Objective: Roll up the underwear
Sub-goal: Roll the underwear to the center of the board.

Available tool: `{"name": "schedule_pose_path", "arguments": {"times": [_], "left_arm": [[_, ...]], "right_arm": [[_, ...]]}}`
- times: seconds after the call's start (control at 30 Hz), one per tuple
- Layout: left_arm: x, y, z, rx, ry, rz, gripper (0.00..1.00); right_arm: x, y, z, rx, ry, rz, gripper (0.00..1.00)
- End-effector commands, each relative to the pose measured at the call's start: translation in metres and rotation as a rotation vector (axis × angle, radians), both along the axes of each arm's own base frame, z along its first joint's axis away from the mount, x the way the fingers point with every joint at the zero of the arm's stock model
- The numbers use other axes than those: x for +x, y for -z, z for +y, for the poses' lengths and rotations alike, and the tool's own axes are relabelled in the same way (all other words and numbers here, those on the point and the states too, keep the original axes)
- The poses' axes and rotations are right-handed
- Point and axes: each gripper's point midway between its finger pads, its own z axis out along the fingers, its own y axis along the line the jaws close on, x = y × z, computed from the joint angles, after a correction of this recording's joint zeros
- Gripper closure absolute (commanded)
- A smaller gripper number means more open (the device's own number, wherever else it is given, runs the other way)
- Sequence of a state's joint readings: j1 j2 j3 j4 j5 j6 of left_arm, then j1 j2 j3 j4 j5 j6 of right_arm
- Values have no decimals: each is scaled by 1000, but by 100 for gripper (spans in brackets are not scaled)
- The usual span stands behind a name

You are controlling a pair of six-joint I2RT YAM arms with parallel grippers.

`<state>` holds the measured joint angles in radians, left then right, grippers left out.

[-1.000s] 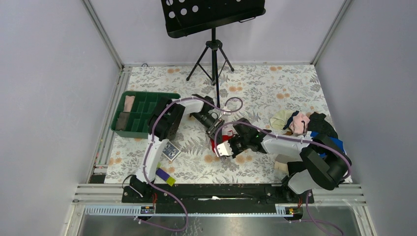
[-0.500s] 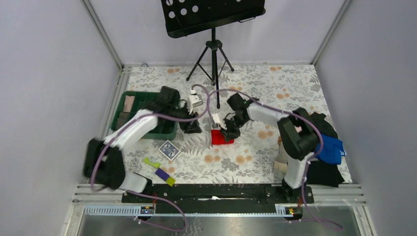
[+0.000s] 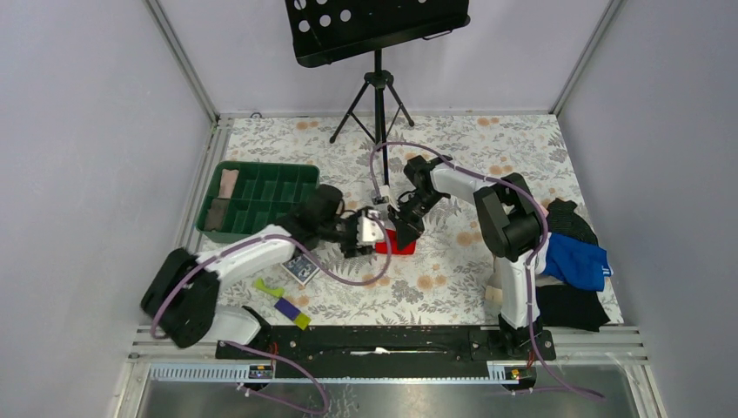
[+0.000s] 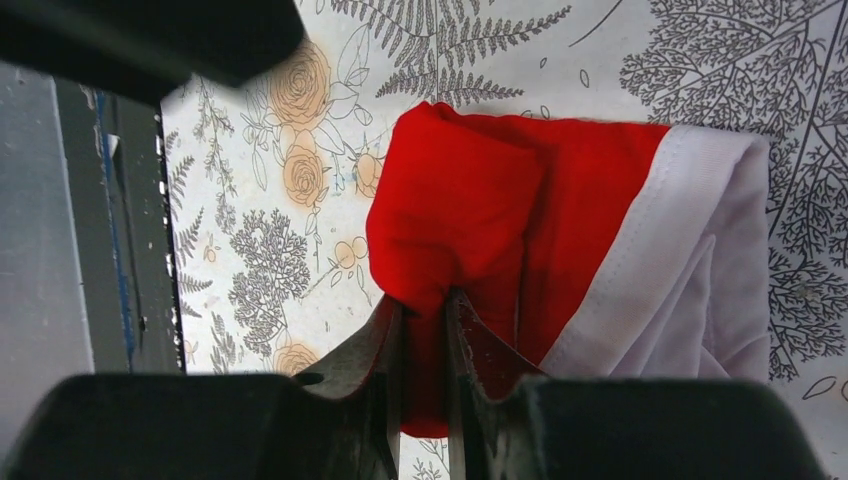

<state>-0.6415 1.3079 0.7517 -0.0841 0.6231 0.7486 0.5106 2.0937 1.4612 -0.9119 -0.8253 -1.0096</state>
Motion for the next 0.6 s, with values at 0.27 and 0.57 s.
{"name": "schedule_pose_path", "arguments": {"times": [0.27,0.57], "left_arm": [[28,44,-64,13,78,-136,41],[13,57,-78,23,115,-58,52]], "right_arm": [[-21,32,-33,-164,69,129,92],[-22,26,-31,-154,99,129,92]]}}
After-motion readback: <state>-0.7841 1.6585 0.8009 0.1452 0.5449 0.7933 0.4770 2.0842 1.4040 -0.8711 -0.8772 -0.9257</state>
